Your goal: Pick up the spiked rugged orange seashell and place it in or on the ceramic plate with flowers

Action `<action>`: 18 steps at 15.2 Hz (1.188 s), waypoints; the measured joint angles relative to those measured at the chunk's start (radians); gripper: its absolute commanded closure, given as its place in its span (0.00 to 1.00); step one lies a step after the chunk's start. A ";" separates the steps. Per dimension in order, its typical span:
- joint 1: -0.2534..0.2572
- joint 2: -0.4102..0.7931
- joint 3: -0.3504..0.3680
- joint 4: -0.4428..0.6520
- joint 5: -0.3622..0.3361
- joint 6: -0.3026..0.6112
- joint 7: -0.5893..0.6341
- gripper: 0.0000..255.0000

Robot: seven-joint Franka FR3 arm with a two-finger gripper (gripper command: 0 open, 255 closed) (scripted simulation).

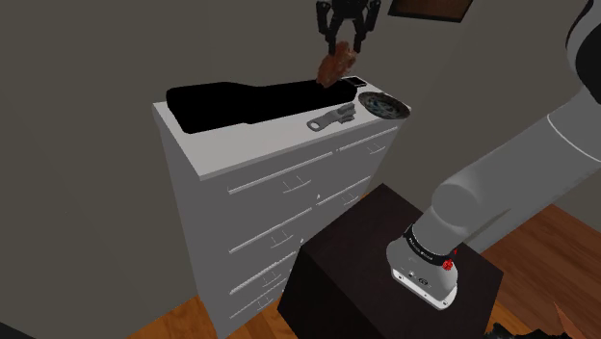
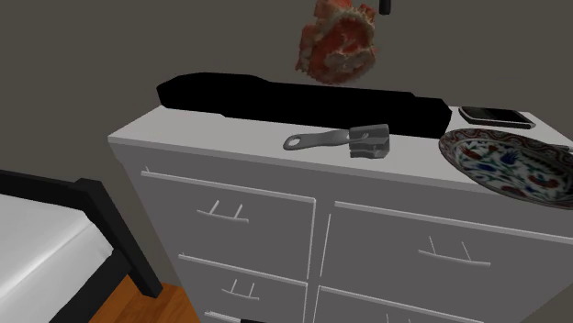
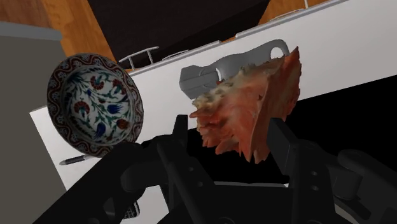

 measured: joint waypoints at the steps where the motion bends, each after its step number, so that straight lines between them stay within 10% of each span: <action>1: -0.011 -0.021 -0.023 -0.019 -0.004 0.001 -0.035 1.00; 18: -0.148 -0.087 -0.313 -0.103 -0.143 0.051 -0.481 1.00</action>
